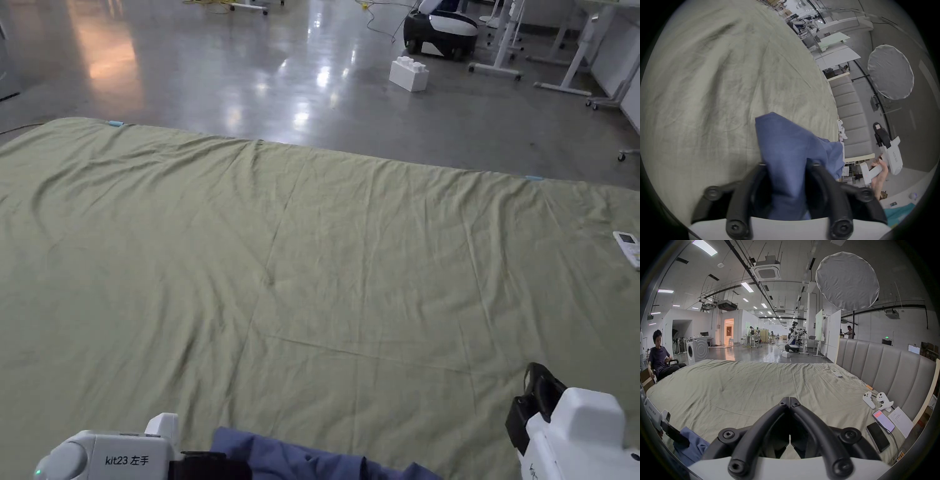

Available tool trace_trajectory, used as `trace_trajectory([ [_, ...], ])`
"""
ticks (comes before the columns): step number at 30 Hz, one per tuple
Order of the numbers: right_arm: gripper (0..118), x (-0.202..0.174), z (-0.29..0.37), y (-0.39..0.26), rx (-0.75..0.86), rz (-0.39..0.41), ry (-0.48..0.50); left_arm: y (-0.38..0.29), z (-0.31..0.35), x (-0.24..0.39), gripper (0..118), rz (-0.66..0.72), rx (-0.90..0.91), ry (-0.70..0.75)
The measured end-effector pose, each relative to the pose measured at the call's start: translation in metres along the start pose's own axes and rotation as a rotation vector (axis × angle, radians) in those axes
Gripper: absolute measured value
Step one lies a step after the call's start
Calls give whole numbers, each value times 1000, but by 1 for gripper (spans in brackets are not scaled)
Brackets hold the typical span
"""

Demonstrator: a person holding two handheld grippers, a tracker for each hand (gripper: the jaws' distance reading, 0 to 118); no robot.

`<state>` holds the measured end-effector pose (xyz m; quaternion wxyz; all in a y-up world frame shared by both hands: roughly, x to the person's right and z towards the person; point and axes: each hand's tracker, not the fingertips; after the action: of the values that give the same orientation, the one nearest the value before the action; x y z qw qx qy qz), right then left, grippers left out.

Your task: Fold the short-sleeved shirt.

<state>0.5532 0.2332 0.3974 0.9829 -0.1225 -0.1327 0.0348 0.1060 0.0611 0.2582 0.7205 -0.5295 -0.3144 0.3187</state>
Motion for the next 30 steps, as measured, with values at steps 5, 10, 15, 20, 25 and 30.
trace_trajectory([
  [5, 1, 0, 1, 0, -1, 12, -5, -4, 5, 13, 18, -50, 16, 29],
  [10, 0, 0, 0, 0, -9, 22, -5, 7, 23, 36, 15, -73, 17, 47],
  [15, 1, -1, -1, 1, -7, 26, -1, 27, 66, 60, 15, -134, 43, 142],
  [20, 1, -7, -5, 1, -6, 25, 15, 42, 121, 101, 15, -175, 95, 388],
  [25, 1, -14, -8, -1, -10, 20, 36, 48, 135, 137, 15, -262, 89, 597],
  [30, 1, -17, -10, -3, -13, 10, 50, 39, 119, 166, 15, -282, 63, 618],
])
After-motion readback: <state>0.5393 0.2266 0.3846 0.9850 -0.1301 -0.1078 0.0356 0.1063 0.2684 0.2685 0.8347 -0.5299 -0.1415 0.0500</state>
